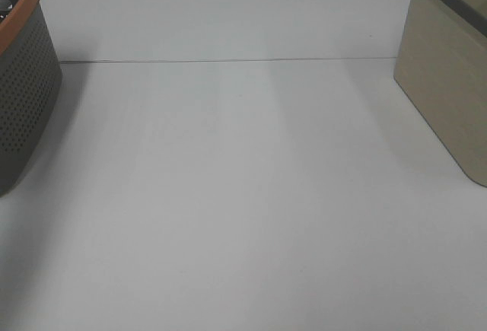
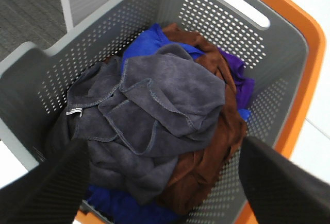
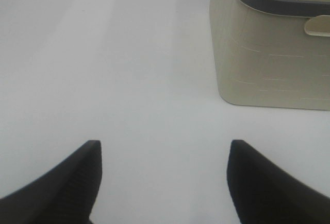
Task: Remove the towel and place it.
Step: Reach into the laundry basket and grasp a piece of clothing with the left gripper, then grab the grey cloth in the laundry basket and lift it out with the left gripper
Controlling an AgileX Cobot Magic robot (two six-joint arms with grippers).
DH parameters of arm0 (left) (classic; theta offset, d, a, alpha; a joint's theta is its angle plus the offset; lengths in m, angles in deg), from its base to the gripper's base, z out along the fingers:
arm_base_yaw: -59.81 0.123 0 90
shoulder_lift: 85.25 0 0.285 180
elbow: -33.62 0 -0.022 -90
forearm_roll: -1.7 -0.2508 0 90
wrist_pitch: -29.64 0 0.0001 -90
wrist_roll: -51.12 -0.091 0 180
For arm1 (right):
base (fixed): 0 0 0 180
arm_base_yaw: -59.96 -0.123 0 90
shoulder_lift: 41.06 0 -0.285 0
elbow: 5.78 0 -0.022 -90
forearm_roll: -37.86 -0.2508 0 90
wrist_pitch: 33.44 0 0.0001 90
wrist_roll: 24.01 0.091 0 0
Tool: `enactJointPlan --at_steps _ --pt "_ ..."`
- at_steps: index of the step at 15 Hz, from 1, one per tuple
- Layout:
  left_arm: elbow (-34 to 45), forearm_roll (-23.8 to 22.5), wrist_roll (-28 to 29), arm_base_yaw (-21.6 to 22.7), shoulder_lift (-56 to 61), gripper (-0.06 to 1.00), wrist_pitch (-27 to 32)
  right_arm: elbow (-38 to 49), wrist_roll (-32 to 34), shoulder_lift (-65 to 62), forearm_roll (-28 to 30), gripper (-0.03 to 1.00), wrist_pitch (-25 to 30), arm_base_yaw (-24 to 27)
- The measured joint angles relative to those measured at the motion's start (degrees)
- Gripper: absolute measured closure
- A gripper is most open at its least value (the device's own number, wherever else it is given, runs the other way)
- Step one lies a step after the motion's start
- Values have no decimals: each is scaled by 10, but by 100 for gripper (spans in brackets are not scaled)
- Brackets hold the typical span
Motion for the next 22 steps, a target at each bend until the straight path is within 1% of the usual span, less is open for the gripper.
enactJointPlan --at_steps 1,2,4,6,8,9,13,16,22 --pt "0 -26 44 0 -21 20 -4 0 0 0 1 28 0 0" --pt "0 -50 74 1 -40 20 -11 0 1 0 1 28 0 0" --pt "0 -62 103 21 -75 20 -44 0 1 0 1 28 0 0" --pt "0 -57 112 48 -105 20 -69 0 1 0 1 28 0 0" --pt "-3 -36 117 81 -148 20 -96 0 2 0 1 28 0 0" --pt "-12 -30 117 89 -170 20 -105 0 3 0 1 28 0 0" --pt "-80 2 108 91 -259 22 -121 0 3 0 1 28 0 0" --pt "-105 28 107 91 -309 22 -135 0 3 0 2 28 0 0" --pt "-137 40 111 91 -380 22 -163 0 9 0 5 28 0 0"
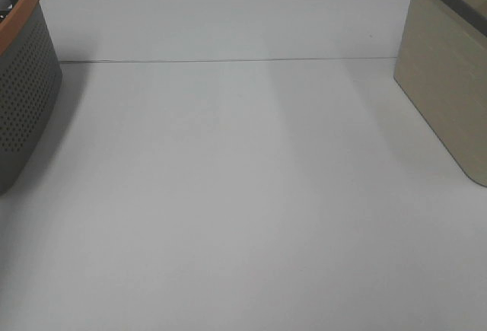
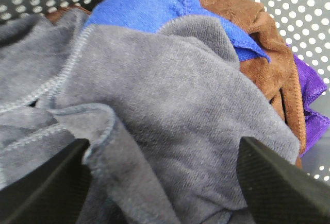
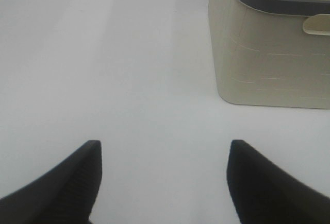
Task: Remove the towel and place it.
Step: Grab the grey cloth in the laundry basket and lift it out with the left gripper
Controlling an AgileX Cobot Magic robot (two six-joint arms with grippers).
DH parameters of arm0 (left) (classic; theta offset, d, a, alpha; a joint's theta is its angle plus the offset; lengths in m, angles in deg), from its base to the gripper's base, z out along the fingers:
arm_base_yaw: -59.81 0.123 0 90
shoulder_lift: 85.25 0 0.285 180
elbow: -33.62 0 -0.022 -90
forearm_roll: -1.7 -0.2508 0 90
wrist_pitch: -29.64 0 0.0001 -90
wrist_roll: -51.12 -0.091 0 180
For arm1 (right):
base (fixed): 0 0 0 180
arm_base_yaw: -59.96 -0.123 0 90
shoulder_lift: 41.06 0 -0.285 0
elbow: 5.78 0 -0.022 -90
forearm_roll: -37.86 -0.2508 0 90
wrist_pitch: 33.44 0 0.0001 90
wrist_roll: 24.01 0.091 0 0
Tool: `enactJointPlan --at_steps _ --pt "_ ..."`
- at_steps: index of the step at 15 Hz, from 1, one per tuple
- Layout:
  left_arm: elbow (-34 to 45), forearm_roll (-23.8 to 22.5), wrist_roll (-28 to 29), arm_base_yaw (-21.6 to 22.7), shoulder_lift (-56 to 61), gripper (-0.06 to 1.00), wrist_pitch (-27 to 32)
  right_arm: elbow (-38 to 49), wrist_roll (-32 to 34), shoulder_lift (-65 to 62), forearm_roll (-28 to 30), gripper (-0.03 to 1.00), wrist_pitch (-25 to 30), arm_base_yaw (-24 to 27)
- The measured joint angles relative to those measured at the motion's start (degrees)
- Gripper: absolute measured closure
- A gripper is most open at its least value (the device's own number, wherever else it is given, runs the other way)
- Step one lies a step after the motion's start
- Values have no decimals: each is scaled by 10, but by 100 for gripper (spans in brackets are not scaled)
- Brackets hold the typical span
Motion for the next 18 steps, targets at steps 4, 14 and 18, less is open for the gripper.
enactJointPlan --at_steps 4,14,18 --pt "-1 0 13 0 -22 22 -11 0 33 0 22 28 0 0" --pt "-3 -31 95 0 -15 89 0 0 40 0 25 28 0 0" --pt "-3 -95 120 0 27 94 1 0 40 0 25 28 0 0"
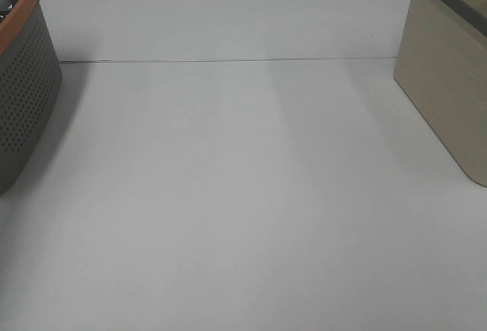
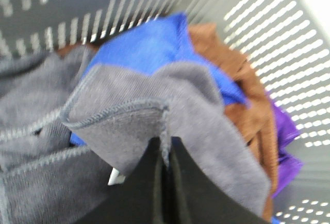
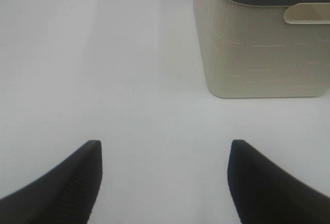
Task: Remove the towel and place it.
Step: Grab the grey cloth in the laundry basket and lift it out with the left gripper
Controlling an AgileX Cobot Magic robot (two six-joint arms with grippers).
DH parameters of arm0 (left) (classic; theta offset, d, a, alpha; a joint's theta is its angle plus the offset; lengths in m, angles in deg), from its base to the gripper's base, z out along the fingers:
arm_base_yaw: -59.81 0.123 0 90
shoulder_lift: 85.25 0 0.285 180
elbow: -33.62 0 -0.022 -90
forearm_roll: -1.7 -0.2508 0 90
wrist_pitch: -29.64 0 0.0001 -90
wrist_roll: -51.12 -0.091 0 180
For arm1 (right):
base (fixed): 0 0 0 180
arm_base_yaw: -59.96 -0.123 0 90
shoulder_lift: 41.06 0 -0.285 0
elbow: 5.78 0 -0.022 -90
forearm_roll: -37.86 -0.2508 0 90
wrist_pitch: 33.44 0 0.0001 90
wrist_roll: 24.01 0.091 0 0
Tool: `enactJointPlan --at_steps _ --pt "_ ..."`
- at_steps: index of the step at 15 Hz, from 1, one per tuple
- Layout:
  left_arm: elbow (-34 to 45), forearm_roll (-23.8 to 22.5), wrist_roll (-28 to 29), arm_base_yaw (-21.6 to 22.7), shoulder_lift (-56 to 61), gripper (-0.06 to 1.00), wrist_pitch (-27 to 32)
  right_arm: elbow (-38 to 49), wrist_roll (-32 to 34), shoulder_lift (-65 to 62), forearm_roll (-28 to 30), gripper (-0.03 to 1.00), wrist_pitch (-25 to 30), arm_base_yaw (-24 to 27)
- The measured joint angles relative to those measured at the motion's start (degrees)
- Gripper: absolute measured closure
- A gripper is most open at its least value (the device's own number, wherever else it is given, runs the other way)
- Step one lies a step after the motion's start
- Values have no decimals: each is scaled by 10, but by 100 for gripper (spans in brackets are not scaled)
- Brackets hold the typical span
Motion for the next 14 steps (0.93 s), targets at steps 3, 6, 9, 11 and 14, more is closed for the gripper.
enactJointPlan --at_steps 3,6,9,11,14 --pt "0 -9 -21 0 27 94 0 0 0 0 0 28 0 0" --pt "0 -21 -81 0 91 94 -28 0 0 0 0 28 0 0" --pt "0 -26 -147 0 144 94 -109 0 0 0 0 28 0 0" --pt "0 -28 -162 0 165 94 -147 0 0 0 0 28 0 0" --pt "-1 -29 -182 0 206 94 -191 0 0 0 0 28 0 0"
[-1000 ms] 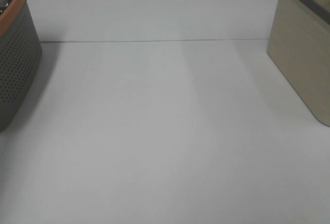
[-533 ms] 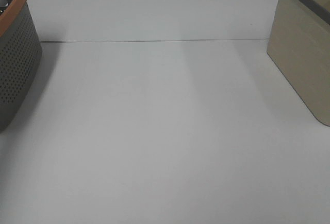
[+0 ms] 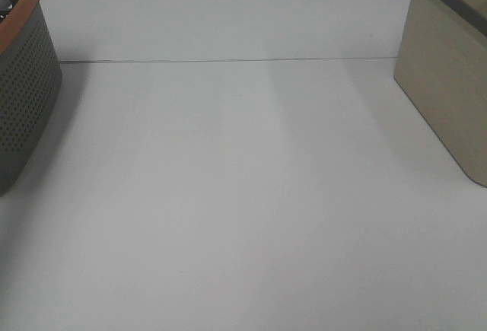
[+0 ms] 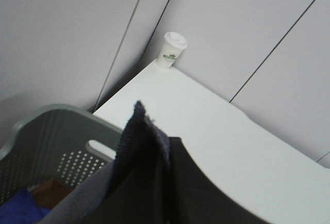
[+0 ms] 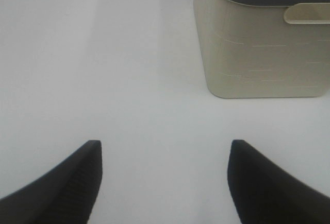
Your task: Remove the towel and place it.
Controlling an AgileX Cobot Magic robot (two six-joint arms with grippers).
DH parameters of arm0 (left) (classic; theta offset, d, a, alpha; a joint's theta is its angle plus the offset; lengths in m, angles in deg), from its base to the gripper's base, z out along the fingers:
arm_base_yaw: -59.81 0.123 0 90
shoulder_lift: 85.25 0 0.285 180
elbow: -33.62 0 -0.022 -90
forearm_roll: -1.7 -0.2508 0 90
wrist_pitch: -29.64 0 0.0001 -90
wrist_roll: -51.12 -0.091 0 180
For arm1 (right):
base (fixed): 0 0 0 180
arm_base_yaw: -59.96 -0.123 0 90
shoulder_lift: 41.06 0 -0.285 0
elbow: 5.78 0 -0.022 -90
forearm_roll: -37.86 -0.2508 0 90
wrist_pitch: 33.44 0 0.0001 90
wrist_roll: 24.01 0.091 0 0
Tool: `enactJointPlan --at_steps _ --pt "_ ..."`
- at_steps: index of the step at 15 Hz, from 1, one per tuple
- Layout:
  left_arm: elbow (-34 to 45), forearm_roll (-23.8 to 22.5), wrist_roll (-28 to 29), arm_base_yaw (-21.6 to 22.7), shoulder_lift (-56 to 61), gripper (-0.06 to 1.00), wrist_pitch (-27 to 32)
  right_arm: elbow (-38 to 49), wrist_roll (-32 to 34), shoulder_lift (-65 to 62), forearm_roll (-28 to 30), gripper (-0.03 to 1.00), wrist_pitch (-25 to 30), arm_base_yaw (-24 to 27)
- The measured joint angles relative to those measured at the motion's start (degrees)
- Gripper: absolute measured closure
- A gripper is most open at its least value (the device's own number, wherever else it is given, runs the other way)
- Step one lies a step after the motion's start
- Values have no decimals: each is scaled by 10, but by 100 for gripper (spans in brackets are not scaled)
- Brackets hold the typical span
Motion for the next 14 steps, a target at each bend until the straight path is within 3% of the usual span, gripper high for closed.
enactJointPlan --at_steps 2,7,11,14 --pt "-27 0 -25 0 28 94 -37 0 0 0 0 28 0 0" --pt "-136 0 -66 -23 48 94 -48 0 0 0 0 28 0 0" --pt "-254 -2 -129 -103 43 94 -23 0 0 0 0 28 0 0" --pt "-347 -6 -185 -180 1 94 46 0 0 0 0 28 0 0"
